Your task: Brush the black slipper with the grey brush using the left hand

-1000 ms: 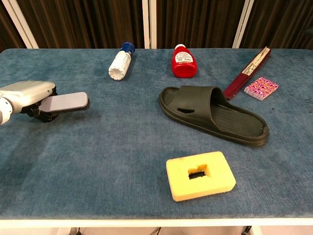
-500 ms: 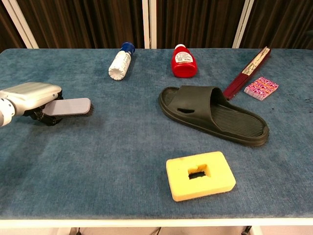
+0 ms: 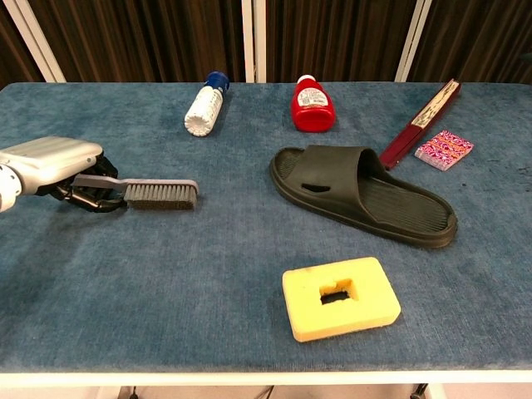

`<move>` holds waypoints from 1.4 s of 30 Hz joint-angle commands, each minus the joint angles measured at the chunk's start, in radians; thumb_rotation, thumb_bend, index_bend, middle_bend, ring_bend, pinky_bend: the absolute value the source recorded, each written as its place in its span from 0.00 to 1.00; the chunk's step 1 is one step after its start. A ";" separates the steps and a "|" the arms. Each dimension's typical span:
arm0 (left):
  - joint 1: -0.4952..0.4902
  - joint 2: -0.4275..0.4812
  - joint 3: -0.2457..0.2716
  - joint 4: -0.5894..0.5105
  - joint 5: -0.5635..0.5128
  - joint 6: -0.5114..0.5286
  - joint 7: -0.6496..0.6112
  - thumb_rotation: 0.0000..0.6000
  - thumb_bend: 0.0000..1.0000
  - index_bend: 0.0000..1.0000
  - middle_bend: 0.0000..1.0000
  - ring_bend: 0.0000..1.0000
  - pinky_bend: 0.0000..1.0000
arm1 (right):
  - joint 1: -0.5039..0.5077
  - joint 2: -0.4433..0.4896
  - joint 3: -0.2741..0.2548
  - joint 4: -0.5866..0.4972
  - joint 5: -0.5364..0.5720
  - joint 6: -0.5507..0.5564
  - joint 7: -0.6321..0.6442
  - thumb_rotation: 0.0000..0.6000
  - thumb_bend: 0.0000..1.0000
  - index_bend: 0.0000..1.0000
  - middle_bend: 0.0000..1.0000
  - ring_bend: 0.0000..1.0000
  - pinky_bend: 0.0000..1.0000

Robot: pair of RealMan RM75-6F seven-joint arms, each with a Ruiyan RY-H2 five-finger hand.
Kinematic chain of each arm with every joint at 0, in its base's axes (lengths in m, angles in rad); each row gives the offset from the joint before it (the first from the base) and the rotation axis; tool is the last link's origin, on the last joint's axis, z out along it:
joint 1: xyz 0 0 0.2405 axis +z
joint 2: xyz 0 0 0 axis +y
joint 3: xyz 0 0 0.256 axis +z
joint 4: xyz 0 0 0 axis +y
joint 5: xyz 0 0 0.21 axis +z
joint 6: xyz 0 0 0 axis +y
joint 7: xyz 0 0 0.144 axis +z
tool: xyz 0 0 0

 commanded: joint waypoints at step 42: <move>0.138 0.099 -0.012 -0.171 0.163 0.317 -0.067 0.25 0.00 0.10 0.12 0.13 0.35 | -0.008 0.004 0.005 -0.004 0.021 -0.002 -0.007 1.00 0.48 0.00 0.00 0.00 0.00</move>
